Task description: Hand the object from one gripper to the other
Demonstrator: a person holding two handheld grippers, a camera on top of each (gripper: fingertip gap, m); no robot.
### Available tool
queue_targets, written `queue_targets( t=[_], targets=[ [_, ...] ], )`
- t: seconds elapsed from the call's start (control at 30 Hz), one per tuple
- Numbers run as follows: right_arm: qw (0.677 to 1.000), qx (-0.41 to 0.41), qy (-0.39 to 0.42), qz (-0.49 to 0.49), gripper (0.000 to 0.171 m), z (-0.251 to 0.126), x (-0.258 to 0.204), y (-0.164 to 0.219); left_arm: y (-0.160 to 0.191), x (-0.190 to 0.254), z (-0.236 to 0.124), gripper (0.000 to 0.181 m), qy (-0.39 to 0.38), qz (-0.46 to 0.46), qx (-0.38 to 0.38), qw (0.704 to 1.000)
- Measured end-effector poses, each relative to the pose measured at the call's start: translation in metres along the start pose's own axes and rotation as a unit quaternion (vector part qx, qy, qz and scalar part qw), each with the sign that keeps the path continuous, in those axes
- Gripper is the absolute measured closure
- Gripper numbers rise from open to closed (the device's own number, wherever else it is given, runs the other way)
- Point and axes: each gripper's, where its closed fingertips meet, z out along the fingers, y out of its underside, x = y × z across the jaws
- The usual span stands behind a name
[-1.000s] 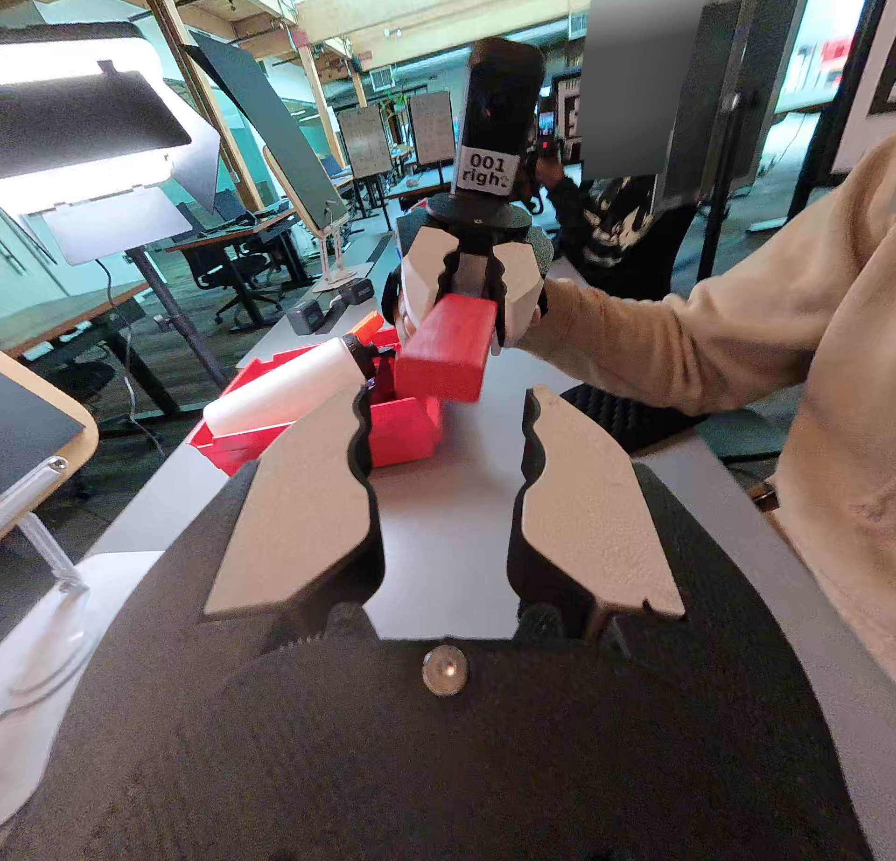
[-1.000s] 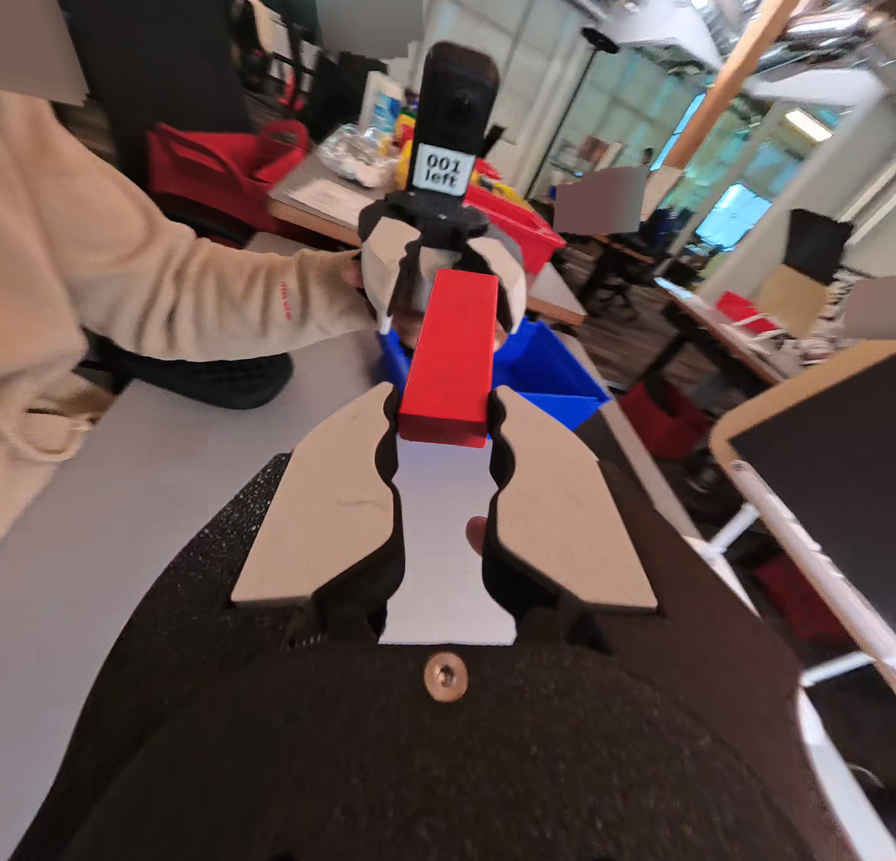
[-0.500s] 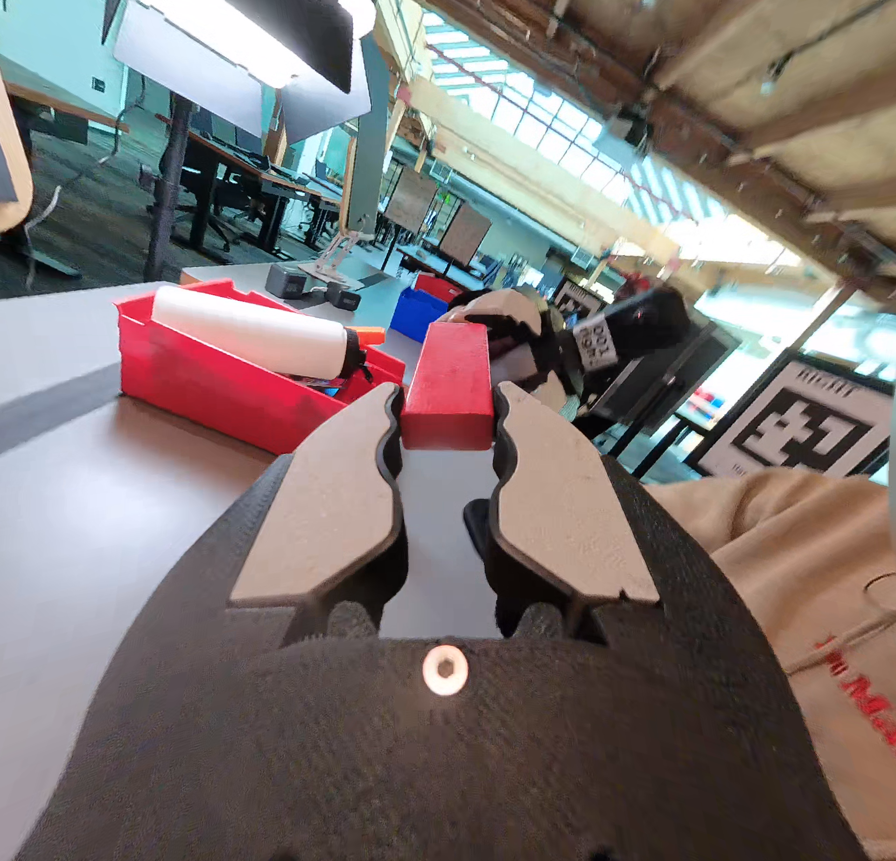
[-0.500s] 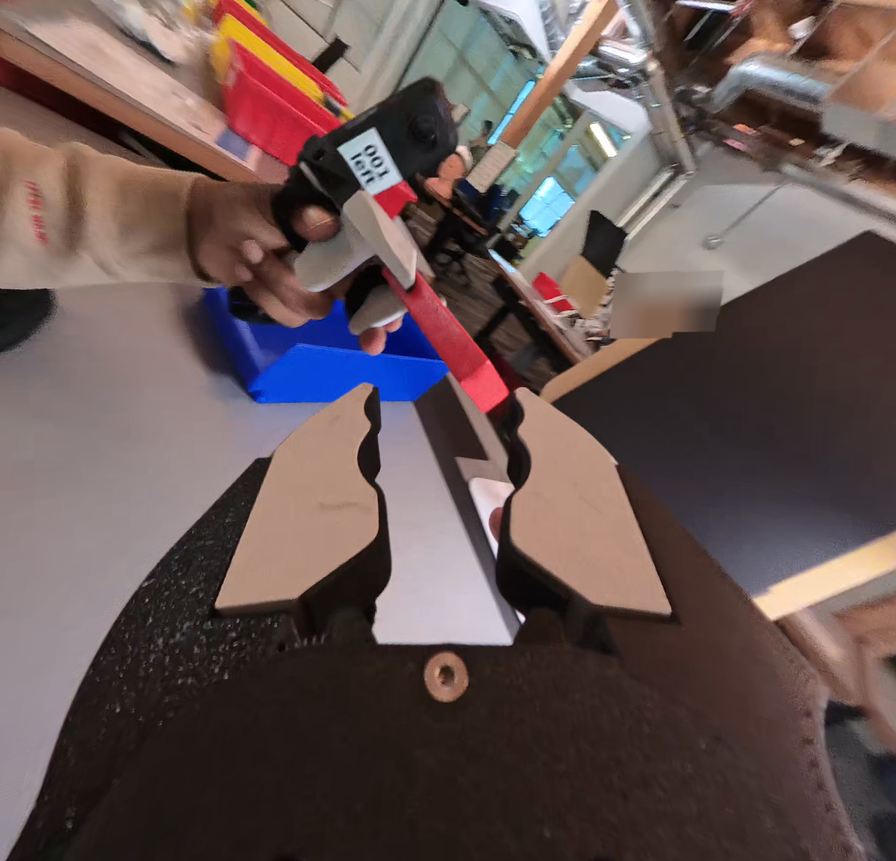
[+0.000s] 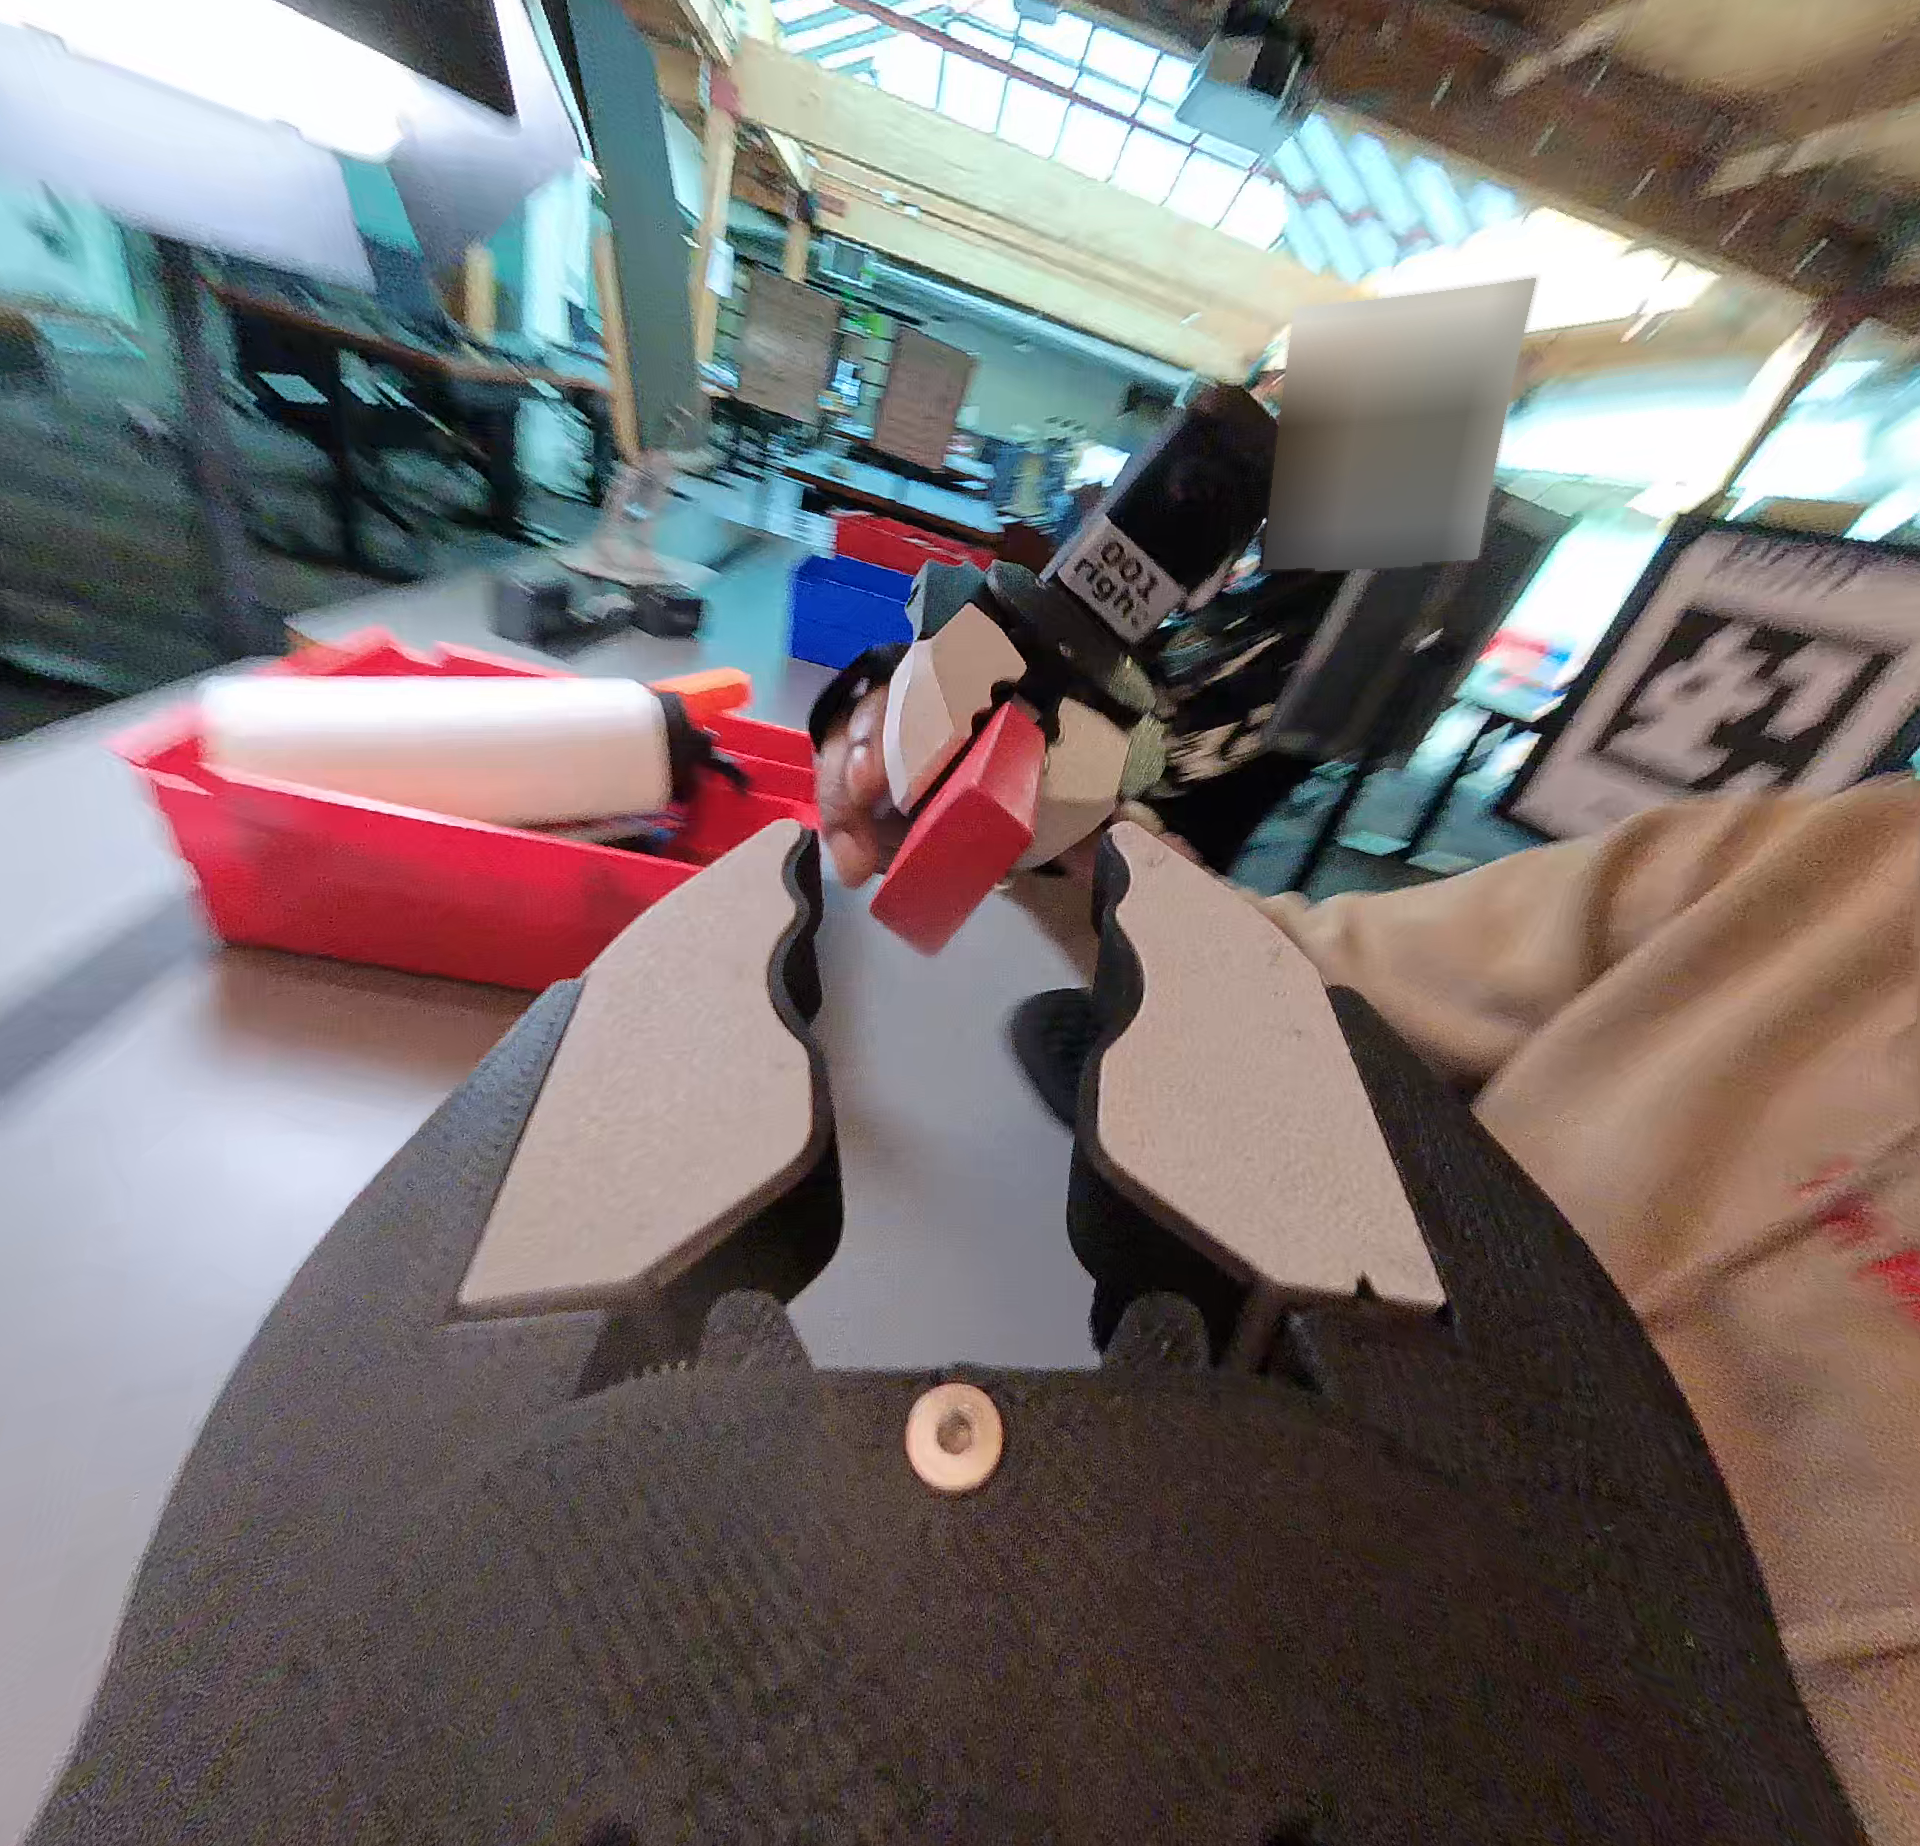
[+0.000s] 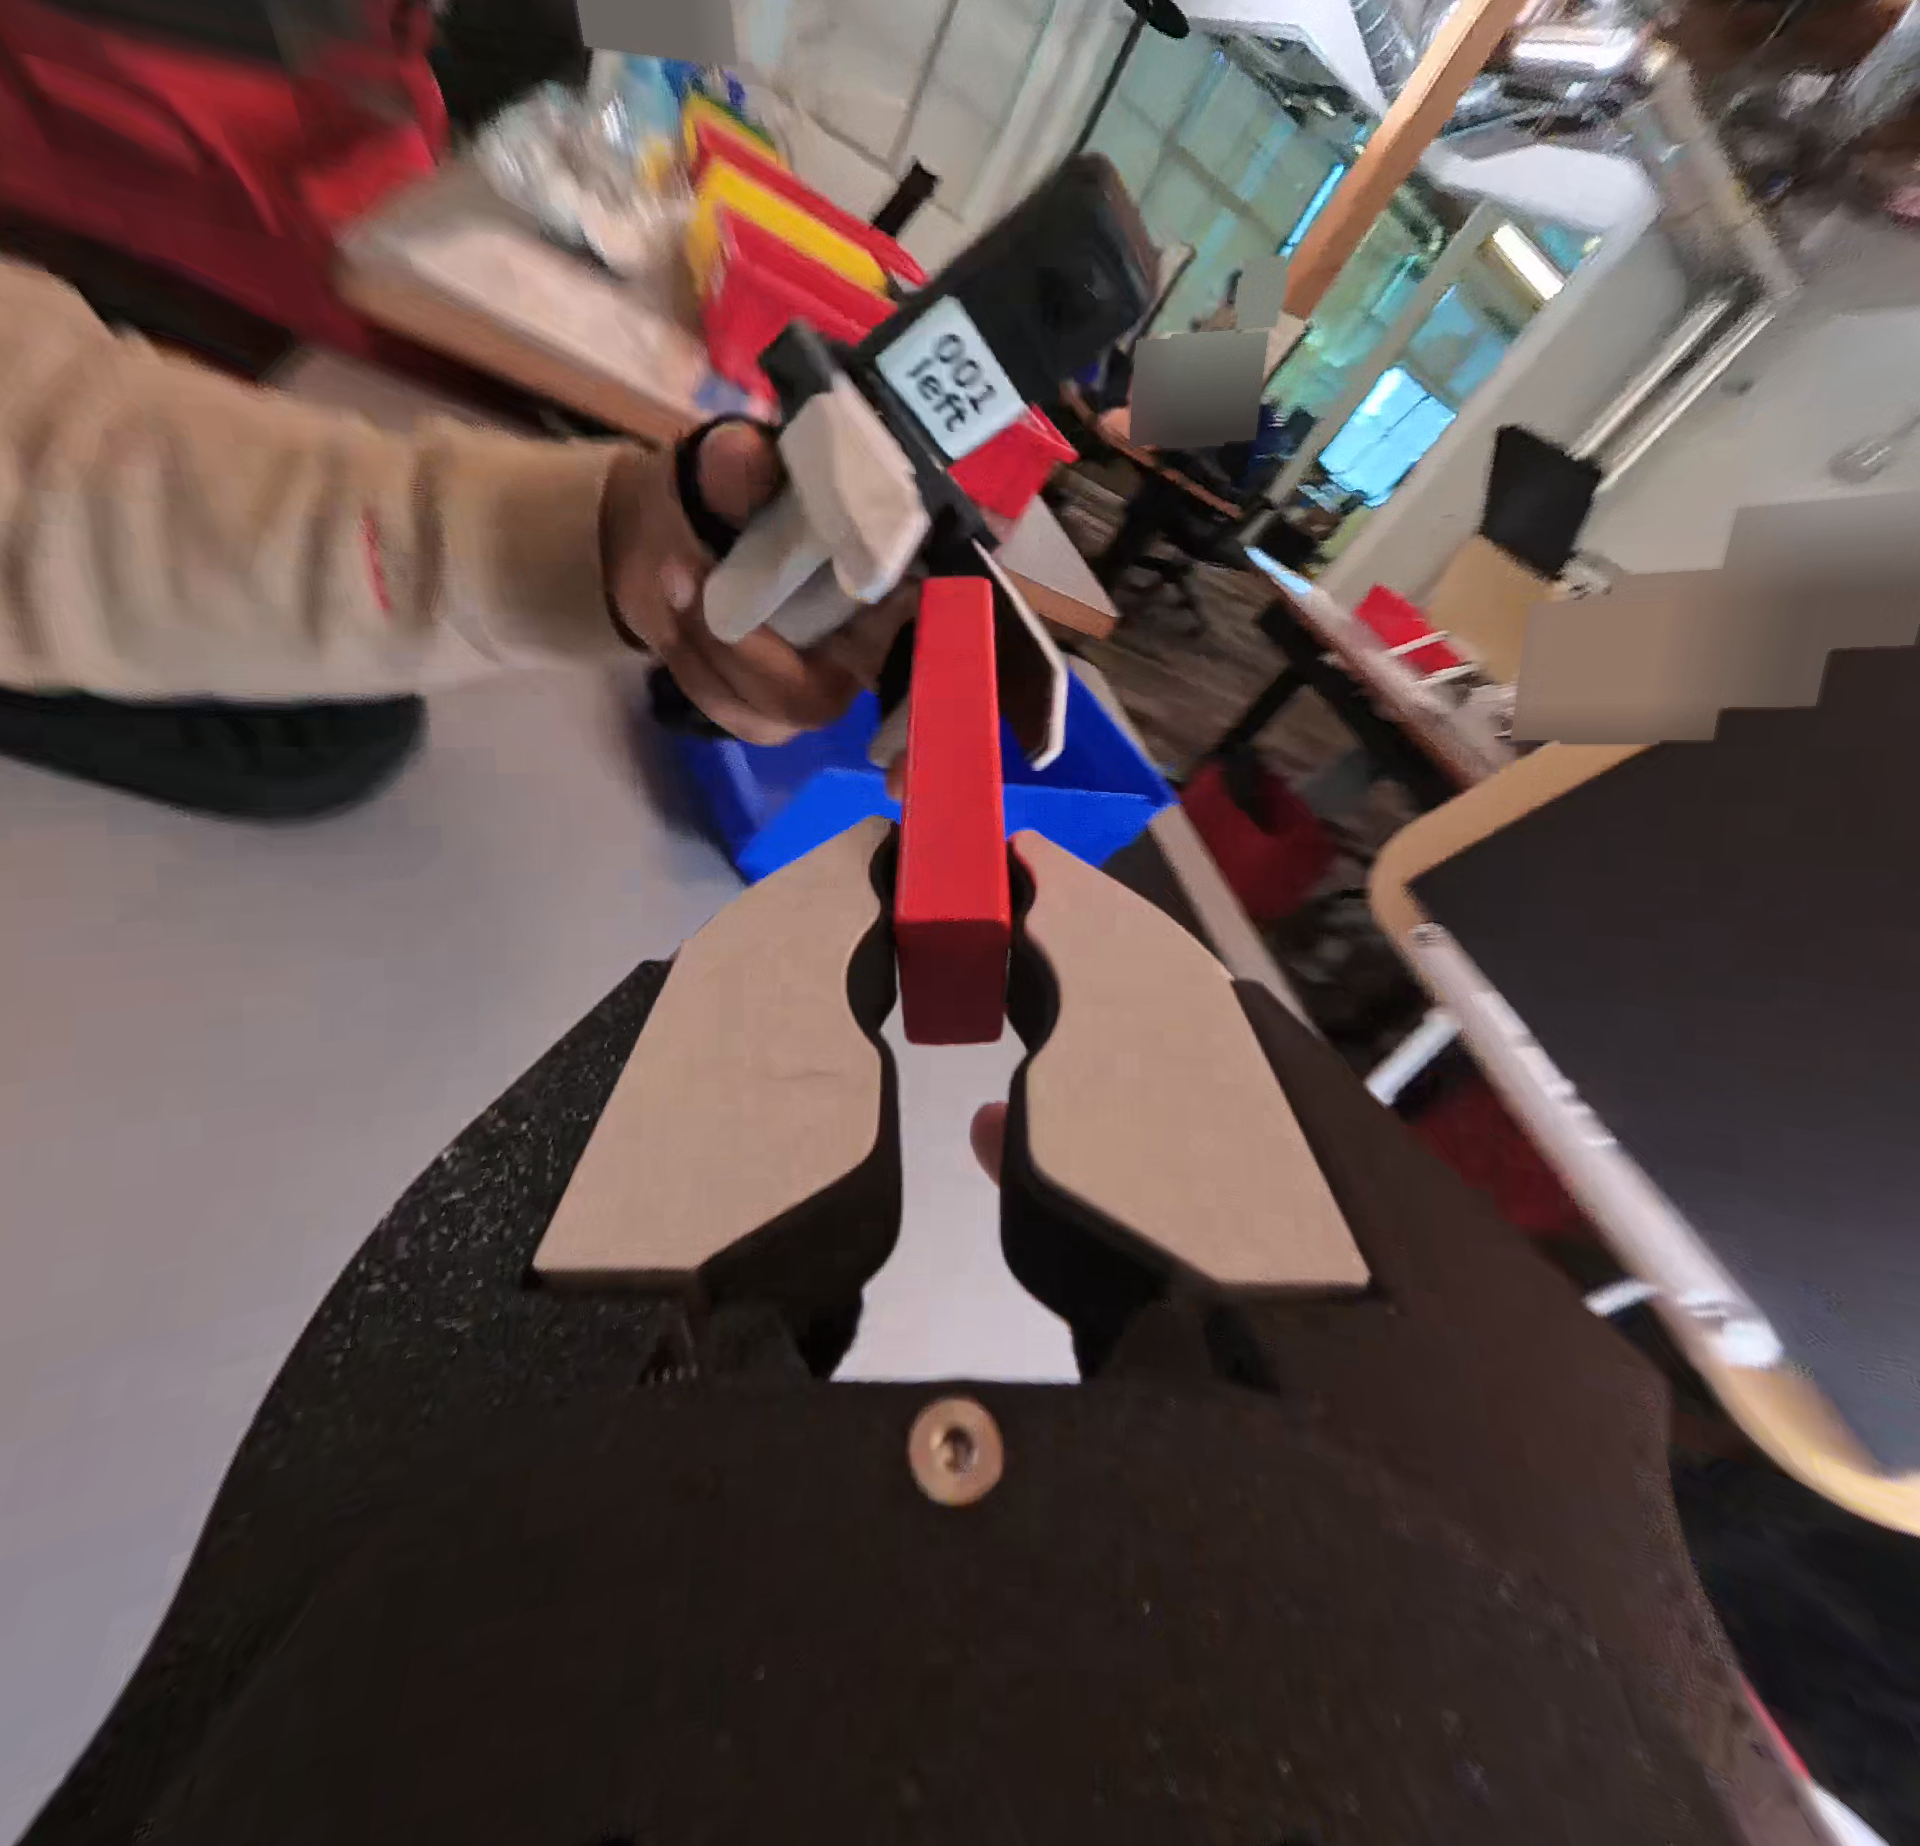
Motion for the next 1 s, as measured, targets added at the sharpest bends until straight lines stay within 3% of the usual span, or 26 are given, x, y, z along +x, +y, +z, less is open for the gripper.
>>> queue_targets(
  t=[0.13,0.23,0.33,0.43,0.5,0.57,0.67,0.73,0.8,0.87,0.9,0.93,1.0],
  targets=[
    [0.981,0.038,-0.089,0.169,0.155,-0.008,-0.003,-0.006,0.004,0.009,-0.002,0.138,-0.066,0.171,-0.051,0.982],
    [0.962,0.042,-0.146,0.227,0.155,-0.003,-0.016,-0.008,0.015,0.013,0.005,0.162,-0.067,0.196,-0.084,0.975],
    [0.958,0.042,-0.15,0.242,0.154,0.0,-0.017,-0.006,0.015,0.01,0.006,0.164,-0.061,0.153,-0.086,0.983],
    [0.978,0.074,-0.058,0.187,0.141,-0.004,0.007,-0.013,0.007,-0.002,0.0,0.164,-0.057,0.061,-0.051,0.995],
    [0.992,0.09,0.011,0.091,0.131,-0.014,0.018,-0.023,0.002,-0.011,-0.007,0.165,-0.035,-0.037,-0.022,0.998],
    [0.996,0.048,0.069,-0.036,0.127,-0.017,0.02,-0.021,0.005,-0.02,-0.012,0.165,-0.013,-0.111,-0.011,0.994],
    [0.98,-0.061,0.091,-0.163,0.118,-0.006,0.014,0.001,0.013,-0.02,-0.01,0.165,0.03,-0.172,-0.016,0.985],
    [0.975,-0.084,0.081,-0.189,0.121,0.004,0.007,0.01,0.018,-0.012,-0.004,0.165,0.056,-0.183,-0.028,0.981],
    [0.974,-0.072,0.081,-0.197,0.137,0.006,0.005,0.01,0.017,-0.007,-0.002,0.164,0.064,-0.184,-0.031,0.98],
    [0.984,-0.061,0.061,-0.156,0.136,0.005,0.002,0.007,0.015,-0.004,-0.002,0.158,0.052,-0.132,-0.033,0.989],
    [0.99,-0.048,0.047,-0.128,0.136,0.003,0.001,0.004,0.01,-0.001,-0.003,0.144,0.042,-0.08,-0.023,0.996],
    [0.995,-0.027,0.036,-0.092,0.137,0.0,0.001,-0.002,0.002,0.005,-0.005,0.128,0.031,-0.016,-0.009,0.999],
    [1.0,0.008,-0.004,-0.006,0.136,-0.009,0.001,-0.008,-0.002,0.018,-0.009,0.124,-0.004,0.129,-0.015,0.992]
  ],
)
